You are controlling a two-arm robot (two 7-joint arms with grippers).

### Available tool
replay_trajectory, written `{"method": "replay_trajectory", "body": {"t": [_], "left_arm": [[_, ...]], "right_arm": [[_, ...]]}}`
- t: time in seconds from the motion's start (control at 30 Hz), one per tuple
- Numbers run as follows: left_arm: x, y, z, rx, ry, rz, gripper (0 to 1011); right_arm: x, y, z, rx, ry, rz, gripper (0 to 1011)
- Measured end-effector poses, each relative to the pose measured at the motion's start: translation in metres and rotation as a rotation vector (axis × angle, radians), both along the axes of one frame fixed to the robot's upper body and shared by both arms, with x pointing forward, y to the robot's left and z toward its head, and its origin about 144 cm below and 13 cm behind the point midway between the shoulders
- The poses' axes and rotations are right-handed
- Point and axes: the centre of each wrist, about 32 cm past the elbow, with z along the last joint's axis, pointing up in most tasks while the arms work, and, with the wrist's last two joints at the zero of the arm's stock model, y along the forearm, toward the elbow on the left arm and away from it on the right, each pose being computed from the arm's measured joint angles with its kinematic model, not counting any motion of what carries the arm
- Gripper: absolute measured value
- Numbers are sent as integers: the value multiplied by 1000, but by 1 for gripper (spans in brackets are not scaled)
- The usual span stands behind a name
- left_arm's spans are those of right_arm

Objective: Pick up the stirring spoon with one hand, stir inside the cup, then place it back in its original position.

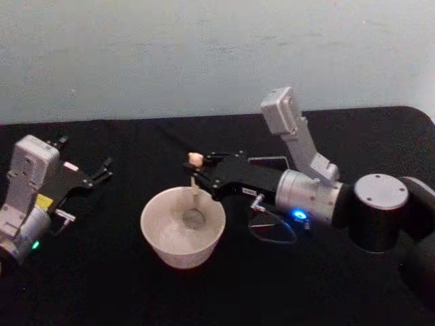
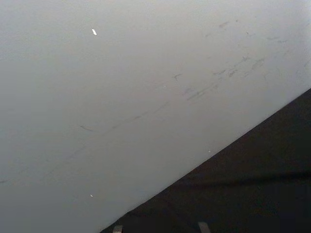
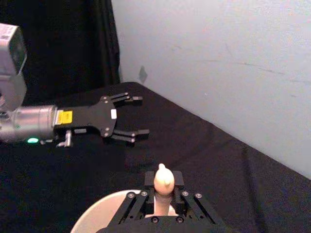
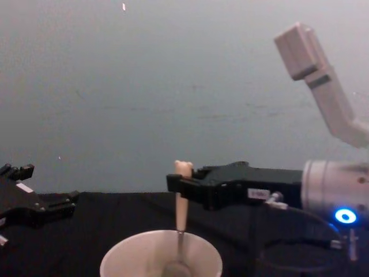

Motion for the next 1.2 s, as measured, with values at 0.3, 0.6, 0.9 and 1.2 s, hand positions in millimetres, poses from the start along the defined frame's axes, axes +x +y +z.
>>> {"method": "replay_trajectory", "body": {"t": [0.3, 0.6, 0.9, 1.2], "left_arm": [[0, 0, 0, 0, 0, 0, 1001], [0, 0, 0, 0, 0, 0, 1001], [0, 0, 0, 0, 0, 0, 1001], [0, 0, 0, 0, 0, 0, 1001]], "right_arm": [[-13, -20, 7, -9, -3, 66, 214], [-25, -15, 7, -9, 14, 144, 214], [-21, 8, 6, 2, 19, 131, 214], [-9, 26, 2, -27, -17, 68, 214]]}}
